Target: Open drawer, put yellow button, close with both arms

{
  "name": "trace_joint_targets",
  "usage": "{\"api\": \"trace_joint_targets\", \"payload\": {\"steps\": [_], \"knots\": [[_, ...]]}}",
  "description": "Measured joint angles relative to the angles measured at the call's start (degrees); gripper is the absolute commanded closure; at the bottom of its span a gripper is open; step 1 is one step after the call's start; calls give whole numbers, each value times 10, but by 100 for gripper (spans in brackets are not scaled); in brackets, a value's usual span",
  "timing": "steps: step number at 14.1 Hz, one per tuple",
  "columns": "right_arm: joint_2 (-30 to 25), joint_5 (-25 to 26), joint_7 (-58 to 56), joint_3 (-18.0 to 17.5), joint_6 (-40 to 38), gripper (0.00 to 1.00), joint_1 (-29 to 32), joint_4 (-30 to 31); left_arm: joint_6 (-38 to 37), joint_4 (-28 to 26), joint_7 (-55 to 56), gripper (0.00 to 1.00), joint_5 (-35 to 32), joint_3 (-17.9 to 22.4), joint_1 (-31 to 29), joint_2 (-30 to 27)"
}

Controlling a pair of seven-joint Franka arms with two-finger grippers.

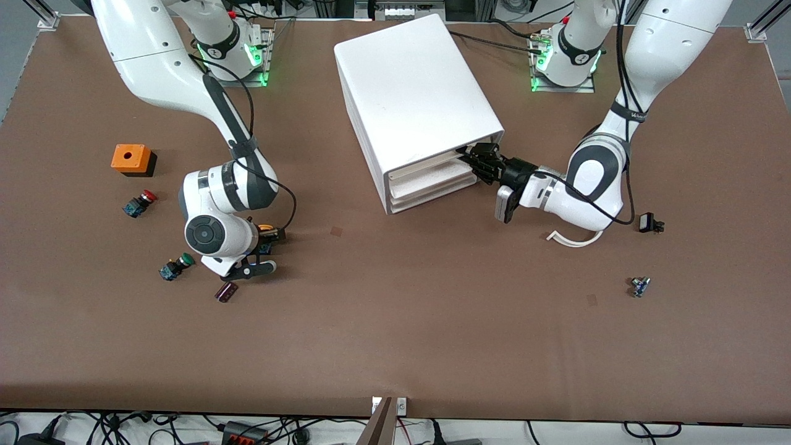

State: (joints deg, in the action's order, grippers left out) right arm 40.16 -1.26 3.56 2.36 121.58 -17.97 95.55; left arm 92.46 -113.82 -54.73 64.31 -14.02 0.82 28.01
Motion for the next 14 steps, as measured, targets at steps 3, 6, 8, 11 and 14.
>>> {"api": "trace_joint_targets", "payload": {"steps": [3, 6, 8, 11, 14], "knots": [[0, 0, 1, 0, -2, 77, 0, 0, -1, 0, -10, 99, 1, -1, -1, -1], [0, 0, 1, 0, -9, 92, 0, -1, 1, 3, -11, 99, 1, -1, -4, -2], [-2, 0, 1, 0, -9, 94, 0, -5, 7, 17, -8, 99, -1, 5, -7, -2], [-22, 0, 1, 0, -9, 99, 0, -39, 11, 50, -3, 99, -22, 24, -9, 7], [-54, 0, 0, 0, -19, 100, -5, -95, 9, 122, 6, 99, -50, 35, -19, 42]]}}
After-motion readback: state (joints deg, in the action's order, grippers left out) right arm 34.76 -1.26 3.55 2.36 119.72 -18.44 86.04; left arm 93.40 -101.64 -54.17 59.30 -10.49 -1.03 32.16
